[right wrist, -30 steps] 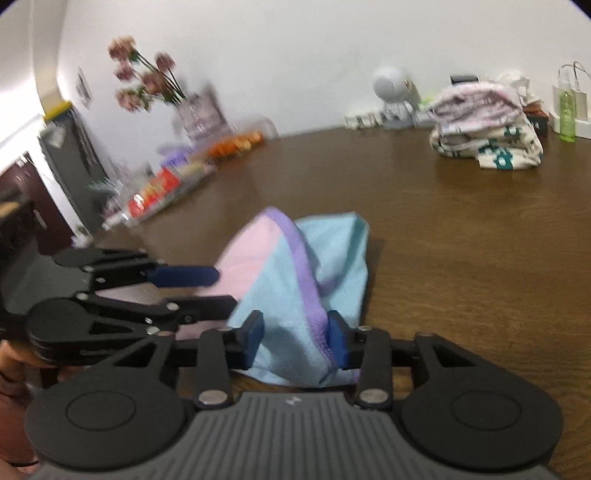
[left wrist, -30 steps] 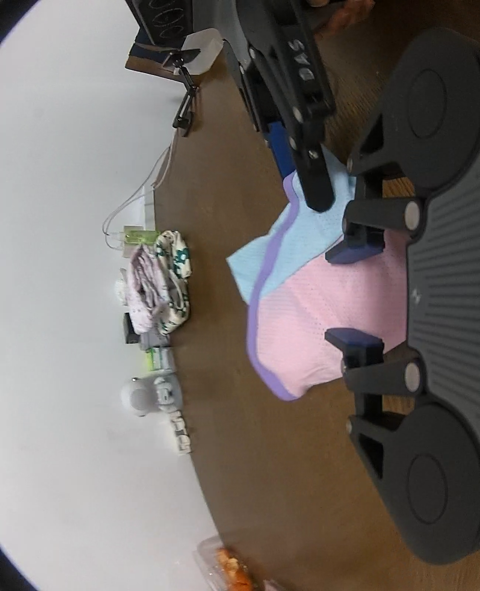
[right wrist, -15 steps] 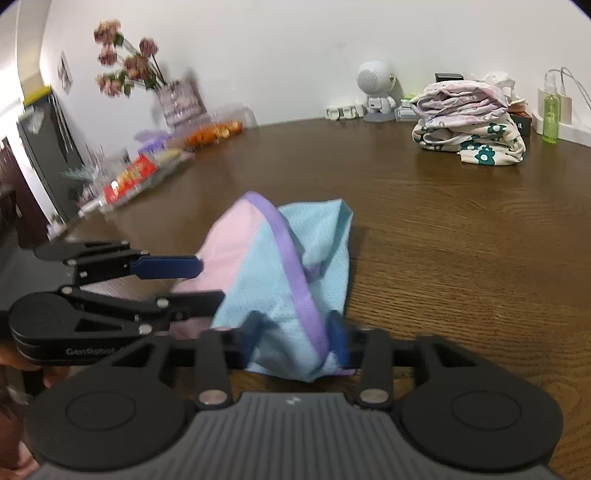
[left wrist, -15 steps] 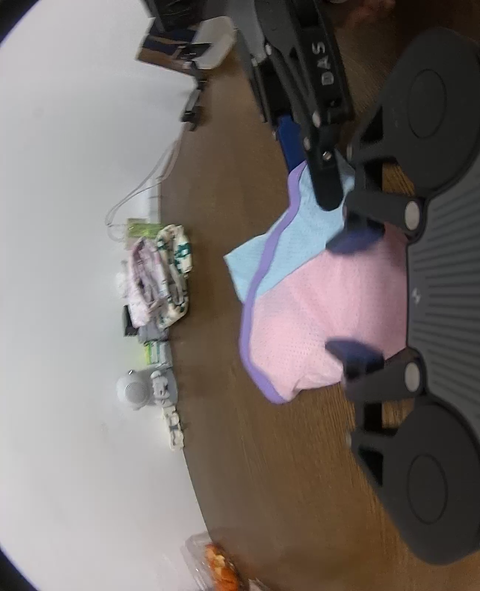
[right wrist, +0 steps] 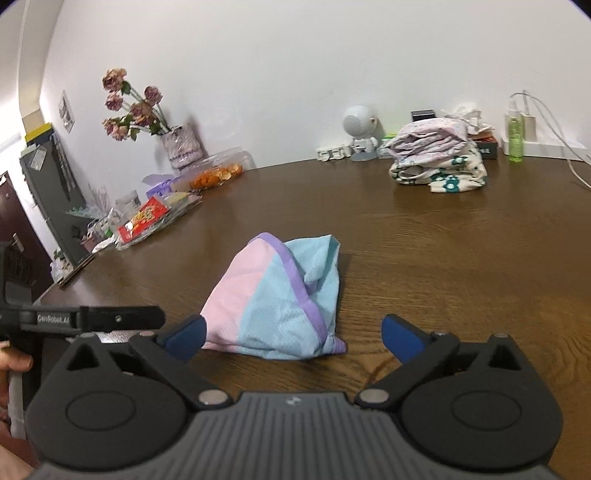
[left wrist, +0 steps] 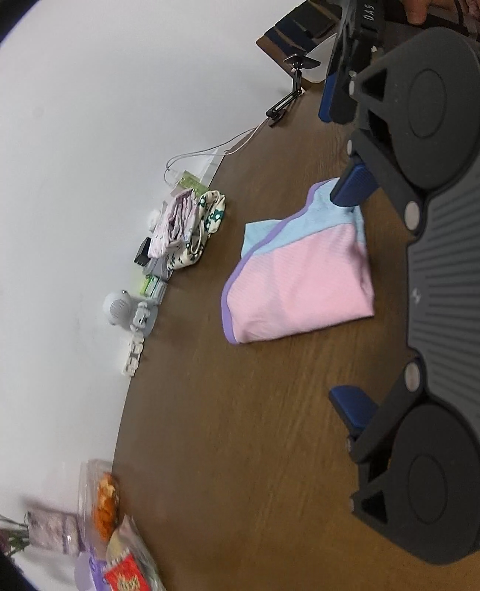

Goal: Fold clothes
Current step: 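Grasp the folded garment bundle with both grippers at its purple-trimmed edge, then lift the bundle with both grippers and carry it toward the clothes stack, then lower the bundle onto the clothes stack and open both grippers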

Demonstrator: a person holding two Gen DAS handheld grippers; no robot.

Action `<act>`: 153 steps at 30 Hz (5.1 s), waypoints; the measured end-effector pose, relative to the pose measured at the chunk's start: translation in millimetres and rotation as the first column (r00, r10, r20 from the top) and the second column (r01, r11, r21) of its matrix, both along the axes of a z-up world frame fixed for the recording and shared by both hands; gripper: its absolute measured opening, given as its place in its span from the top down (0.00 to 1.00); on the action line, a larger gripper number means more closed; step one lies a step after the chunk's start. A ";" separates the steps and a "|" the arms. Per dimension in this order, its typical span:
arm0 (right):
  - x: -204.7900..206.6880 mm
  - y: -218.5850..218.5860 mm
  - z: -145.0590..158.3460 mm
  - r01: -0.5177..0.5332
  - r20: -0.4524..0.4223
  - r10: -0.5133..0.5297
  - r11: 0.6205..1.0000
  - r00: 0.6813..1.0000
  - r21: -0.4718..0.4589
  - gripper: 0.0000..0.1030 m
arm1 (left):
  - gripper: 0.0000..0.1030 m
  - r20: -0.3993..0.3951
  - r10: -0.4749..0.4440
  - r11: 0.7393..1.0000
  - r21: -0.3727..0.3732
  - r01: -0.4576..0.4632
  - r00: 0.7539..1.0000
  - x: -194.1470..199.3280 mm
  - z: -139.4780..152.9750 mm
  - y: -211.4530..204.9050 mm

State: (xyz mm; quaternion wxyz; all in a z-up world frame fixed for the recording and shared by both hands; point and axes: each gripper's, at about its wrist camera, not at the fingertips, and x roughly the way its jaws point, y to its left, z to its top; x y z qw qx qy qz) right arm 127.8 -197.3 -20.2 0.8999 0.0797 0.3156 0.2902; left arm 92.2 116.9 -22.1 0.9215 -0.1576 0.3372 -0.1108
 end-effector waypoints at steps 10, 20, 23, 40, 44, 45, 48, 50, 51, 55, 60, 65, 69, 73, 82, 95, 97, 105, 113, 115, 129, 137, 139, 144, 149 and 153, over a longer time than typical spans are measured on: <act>-27.5 -5.3 -3.8 0.015 -0.024 -0.015 1.000 1.000 -0.003 0.00 | 0.00 -0.001 -0.031 0.999 0.015 0.031 1.000 -28.9 -4.7 -8.5; -31.2 0.7 -8.4 0.000 -0.041 0.000 1.000 0.999 -0.016 0.00 | 0.00 -0.002 -0.024 0.999 0.025 0.024 1.000 -36.4 -3.1 -8.9; -28.8 2.2 -10.3 -0.004 -0.052 0.003 1.000 0.999 -0.019 0.00 | 0.00 -0.004 -0.029 0.999 0.024 0.029 1.000 -35.6 -3.5 -8.4; 14.4 11.4 -11.7 -0.045 -0.097 0.041 0.998 0.994 -0.044 0.00 | 0.00 -0.035 -0.034 0.999 0.004 0.034 0.999 2.3 -0.8 -6.0; 44.3 17.4 -16.0 -0.068 -0.126 0.062 0.997 0.990 -0.046 0.00 | 0.01 -0.069 -0.027 0.999 -0.025 0.025 0.997 30.0 -5.6 -3.3; 52.2 19.2 -18.4 -0.074 -0.134 0.068 0.996 0.989 -0.044 0.00 | 0.01 -0.078 -0.024 0.999 -0.033 0.021 0.997 37.2 -7.1 -2.5; 75.8 24.9 -25.3 -0.092 -0.157 0.086 0.995 0.984 -0.037 0.09 | 0.07 -0.104 -0.019 0.999 -0.052 0.014 0.994 57.7 -11.3 -0.8; 91.4 28.5 -30.0 -0.104 -0.173 0.097 0.994 0.980 -0.032 0.19 | 0.10 -0.116 -0.021 0.999 -0.052 0.015 0.993 69.3 -13.7 -0.8; 97.0 29.0 -32.7 -0.105 -0.182 0.099 0.994 0.978 -0.022 0.20 | 0.12 -0.120 -0.024 0.999 -0.049 0.018 0.992 74.4 -14.7 -1.3; 111.9 31.6 -41.5 -0.110 -0.198 0.108 0.994 0.974 0.002 0.25 | 0.17 -0.143 -0.039 0.998 -0.048 0.032 0.989 90.2 -20.5 -5.1; 118.0 37.3 -44.3 -0.137 -0.200 0.141 0.990 0.970 0.034 0.40 | 0.28 -0.136 -0.064 0.996 -0.063 0.056 0.989 100.3 -25.4 -12.3; 121.1 42.2 -47.7 -0.151 -0.214 0.166 0.985 0.963 0.084 0.52 | 0.39 -0.121 -0.061 0.994 -0.094 0.050 0.991 101.0 -28.8 -13.0; 124.4 41.5 -53.4 -0.137 -0.240 0.168 0.981 0.956 0.138 0.63 | 0.50 -0.117 -0.054 0.993 -0.113 0.041 0.992 101.0 -31.1 -9.5; 126.1 41.3 -56.1 -0.119 -0.251 0.155 0.981 0.956 0.155 0.68 | 0.55 -0.115 -0.052 0.993 -0.112 0.039 0.992 100.5 -31.9 -7.2; 124.4 44.9 -59.1 -0.112 -0.272 0.155 0.980 0.950 0.166 0.79 | 0.67 -0.108 -0.045 0.996 -0.082 0.036 0.993 100.7 -33.3 -13.1; 109.5 39.9 -40.5 -0.123 -0.222 0.167 0.972 0.961 0.200 0.89 | 0.84 -0.055 -0.114 0.990 -0.095 0.109 0.992 93.2 -22.6 -15.4; 105.8 36.7 -33.3 -0.115 -0.205 0.156 0.974 0.966 0.196 0.89 | 0.84 -0.030 -0.122 0.988 -0.094 0.119 0.992 89.8 -14.5 -17.6; 89.6 19.6 4.5 -0.102 -0.130 0.129 0.975 0.983 0.196 0.89 | 0.85 0.076 -0.172 0.982 -0.064 0.177 0.982 79.1 23.5 -38.4; 90.6 -4.0 60.9 -0.089 -0.040 0.100 0.969 0.994 0.230 0.89 | 0.85 0.200 -0.227 0.973 0.004 0.231 0.953 84.3 76.9 -65.7; 94.8 -11.2 76.4 -0.079 -0.011 0.084 0.970 0.996 0.231 0.89 | 0.85 0.233 -0.248 0.968 0.034 0.247 0.940 89.3 93.1 -75.0; 194.6 -59.4 148.2 0.036 0.091 -0.058 0.973 0.994 0.226 0.89 | 0.85 0.339 -0.312 0.950 0.110 0.292 0.888 199.2 178.8 -144.6; 321.4 -75.4 112.8 0.129 0.009 -0.135 0.966 0.991 0.224 0.89 | 0.85 0.282 -0.314 0.949 0.110 0.294 0.907 328.8 146.7 -173.0; 353.0 -79.4 104.0 0.153 -0.011 -0.154 0.963 0.988 0.222 0.89 | 0.85 0.262 -0.305 0.952 0.105 0.287 0.916 365.5 126.2 -176.5; 423.6 -76.8 46.0 0.203 -0.118 -0.184 0.962 0.976 0.181 0.89 | 0.85 0.145 -0.259 0.965 0.083 0.249 0.955 443.0 56.1 -175.9; 442.1 -81.8 11.4 0.198 -0.170 -0.161 0.954 0.972 0.226 0.87 | 0.83 0.100 -0.239 0.971 0.023 0.238 0.966 457.2 25.9 -162.0; 436.5 -88.8 10.0 0.213 -0.168 -0.174 0.942 0.970 0.260 0.66 | 0.42 0.062 -0.195 0.980 -0.011 0.196 0.979 459.7 25.6 -146.3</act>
